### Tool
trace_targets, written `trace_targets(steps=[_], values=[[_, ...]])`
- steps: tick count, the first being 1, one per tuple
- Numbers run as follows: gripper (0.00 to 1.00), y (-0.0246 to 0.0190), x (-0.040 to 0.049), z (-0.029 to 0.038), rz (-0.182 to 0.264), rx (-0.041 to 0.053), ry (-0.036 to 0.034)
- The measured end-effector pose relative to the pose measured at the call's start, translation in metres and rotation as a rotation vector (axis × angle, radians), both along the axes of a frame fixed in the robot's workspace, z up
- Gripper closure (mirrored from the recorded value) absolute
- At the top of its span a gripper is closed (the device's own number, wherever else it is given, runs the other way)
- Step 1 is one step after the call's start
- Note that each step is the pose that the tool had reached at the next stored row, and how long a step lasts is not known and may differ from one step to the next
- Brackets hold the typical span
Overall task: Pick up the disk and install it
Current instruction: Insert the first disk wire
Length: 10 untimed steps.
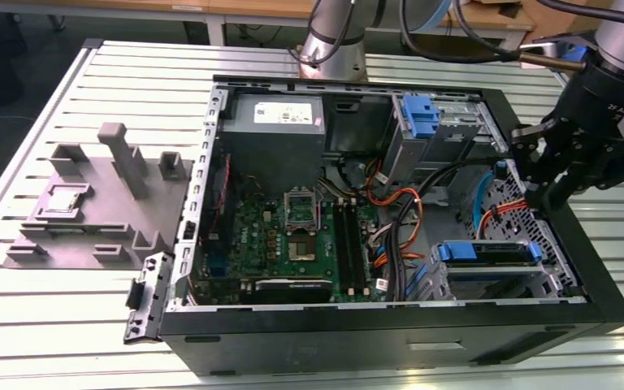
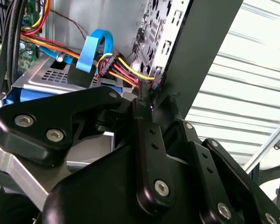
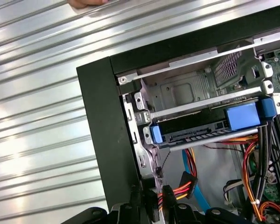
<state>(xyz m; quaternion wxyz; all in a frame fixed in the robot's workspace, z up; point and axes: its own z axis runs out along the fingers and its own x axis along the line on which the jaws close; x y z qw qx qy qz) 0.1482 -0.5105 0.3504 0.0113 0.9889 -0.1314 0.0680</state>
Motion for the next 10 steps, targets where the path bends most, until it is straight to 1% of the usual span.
trace_targets(steps=[4, 6, 7, 8, 9, 10], values=[[0.67, 0.0003, -0.0005, -0.0006, 0.000, -0.0001, -0.0025], [0.69, 0.0004, -0.0005, -0.0007, 0.000, -0.0002, -0.0032], [0.76, 0.0003, -0.0005, -0.0007, 0.000, -0.0004, -0.0032], [0.76, 0.0003, -0.0005, -0.0007, 0.000, -0.0004, -0.0033], [0.82, 0.0004, -0.0005, -0.0007, 0.000, -0.0003, -0.0033], [0.82, 0.0003, -0.0005, -0.0008, 0.000, -0.0002, -0.0033]])
